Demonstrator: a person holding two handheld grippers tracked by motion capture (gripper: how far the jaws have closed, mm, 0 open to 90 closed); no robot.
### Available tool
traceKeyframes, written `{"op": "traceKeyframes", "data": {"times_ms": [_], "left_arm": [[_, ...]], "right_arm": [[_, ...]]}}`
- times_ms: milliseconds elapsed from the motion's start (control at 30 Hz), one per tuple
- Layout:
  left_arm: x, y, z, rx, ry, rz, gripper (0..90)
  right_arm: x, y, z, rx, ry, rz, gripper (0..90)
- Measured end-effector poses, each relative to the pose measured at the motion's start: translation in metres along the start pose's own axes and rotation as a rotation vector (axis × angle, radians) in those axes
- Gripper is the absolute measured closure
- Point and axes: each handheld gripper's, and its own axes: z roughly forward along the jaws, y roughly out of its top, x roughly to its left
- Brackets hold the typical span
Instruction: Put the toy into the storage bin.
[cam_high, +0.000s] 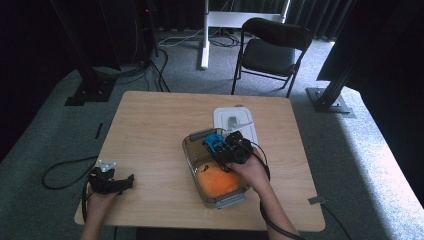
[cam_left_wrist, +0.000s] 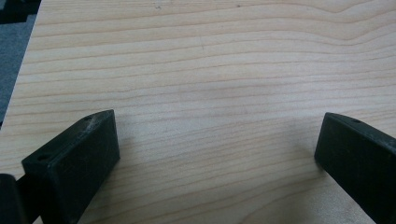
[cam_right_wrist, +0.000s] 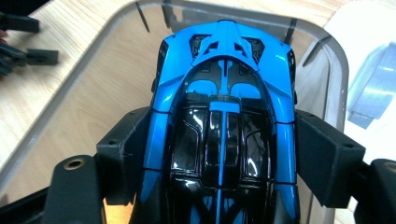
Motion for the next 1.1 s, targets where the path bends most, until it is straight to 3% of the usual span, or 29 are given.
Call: {"op": "traceKeyframes", "data": {"times_ms": [100,333,733,900,1100], "left_arm": [[0.000,0.000,0.000,-0.001,0.000,-0.002,0.3],[0.000,0.000,0.000,-0.001,-0.001,-0.003,0.3],[0.000,0.000,0.000,-0.001,-0.001,-0.003,0.3],[0.000,0.000,0.000,-0.001,-0.001,-0.003,0.3],[0.000,0.000,0.000,-0.001,-0.001,-0.003,0.3]], "right_arm": [[0.000,0.000,0.002,0.007,0.006,0.004,24.9],[0.000,0.001,0.010,0.041,-0.045,-0.008,25.0],[0.004,0.003,0.017,0.107,-0.073,-0.037,24.9],[0.009,0.004,0.022,0.143,-0.078,-0.066,24.8],[0.010,0.005,0.023,0.154,-0.066,-0.067,24.3]]}}
